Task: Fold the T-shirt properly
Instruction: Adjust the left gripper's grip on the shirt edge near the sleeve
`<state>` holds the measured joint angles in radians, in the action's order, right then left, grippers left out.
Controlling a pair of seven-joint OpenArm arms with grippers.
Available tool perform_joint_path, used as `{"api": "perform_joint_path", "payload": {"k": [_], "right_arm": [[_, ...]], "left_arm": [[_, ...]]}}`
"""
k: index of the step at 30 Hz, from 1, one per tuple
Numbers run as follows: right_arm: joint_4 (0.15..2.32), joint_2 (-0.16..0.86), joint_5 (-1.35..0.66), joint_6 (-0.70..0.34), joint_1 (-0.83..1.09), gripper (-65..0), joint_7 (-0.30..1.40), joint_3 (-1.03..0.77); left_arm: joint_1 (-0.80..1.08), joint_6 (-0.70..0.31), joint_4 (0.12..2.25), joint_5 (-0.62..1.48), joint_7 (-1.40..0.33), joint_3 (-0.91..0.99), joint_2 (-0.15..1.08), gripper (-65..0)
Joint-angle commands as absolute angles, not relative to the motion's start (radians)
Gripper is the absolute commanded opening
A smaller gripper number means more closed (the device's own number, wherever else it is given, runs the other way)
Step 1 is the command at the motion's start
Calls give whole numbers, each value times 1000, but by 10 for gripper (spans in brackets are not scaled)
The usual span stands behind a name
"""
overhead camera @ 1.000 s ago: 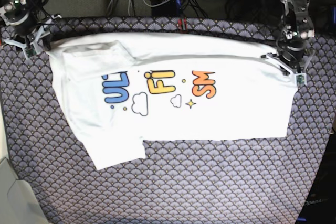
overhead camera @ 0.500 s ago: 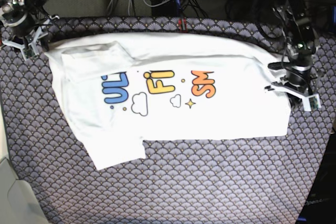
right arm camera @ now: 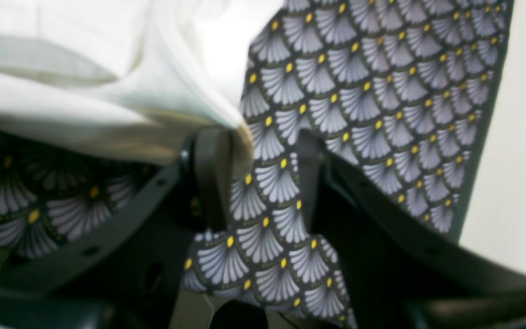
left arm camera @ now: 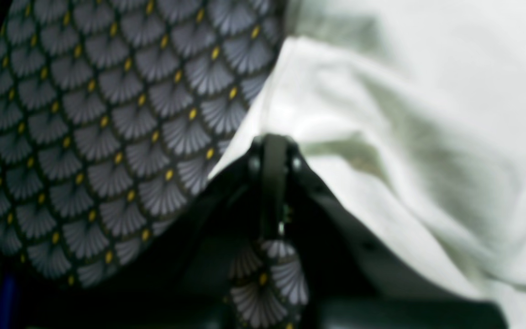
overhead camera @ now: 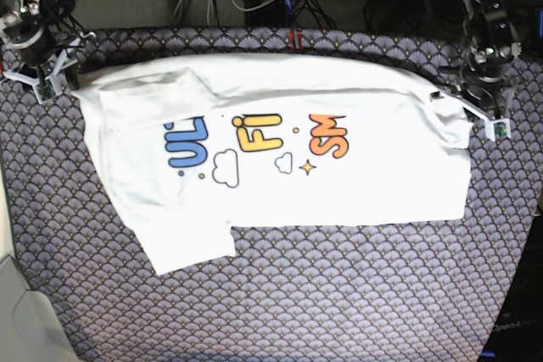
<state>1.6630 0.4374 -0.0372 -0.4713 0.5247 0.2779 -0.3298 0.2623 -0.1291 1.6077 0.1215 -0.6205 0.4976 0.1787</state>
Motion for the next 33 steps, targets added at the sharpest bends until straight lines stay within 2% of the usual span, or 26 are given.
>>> {"api": "perform_joint_path", "payload": {"k": [1,13,16,21,23,26,33], "right_arm": [[1676,456,-42,-460,522,-402,259,-337],[1662,456,-42,-460,522,-402,259,-335],[1650,456,-42,-460,522,-402,259,-335],[1649,456,-42,-460,522,-402,259,-335],[1649,456,-42,-460,522,-402,259,-335],[1649,458,-42,-460,522,-402,259,-335],[1649,458,-42,-460,522,-402,259,-335]], "left_arm": [[262,-125,1621,122,-604,503,191,-645],[257,-125,1620,120,-608,503,191,-641],[263,-125,1632,120,-610,504,191,-576],[263,-127,1633,128,-610,504,203,-365],[265,-127,1633,128,-604,504,203,-306],[265,-127,1633,128,-604,504,203,-282],[260,-125,1616,127,-604,504,200,-283]]}}
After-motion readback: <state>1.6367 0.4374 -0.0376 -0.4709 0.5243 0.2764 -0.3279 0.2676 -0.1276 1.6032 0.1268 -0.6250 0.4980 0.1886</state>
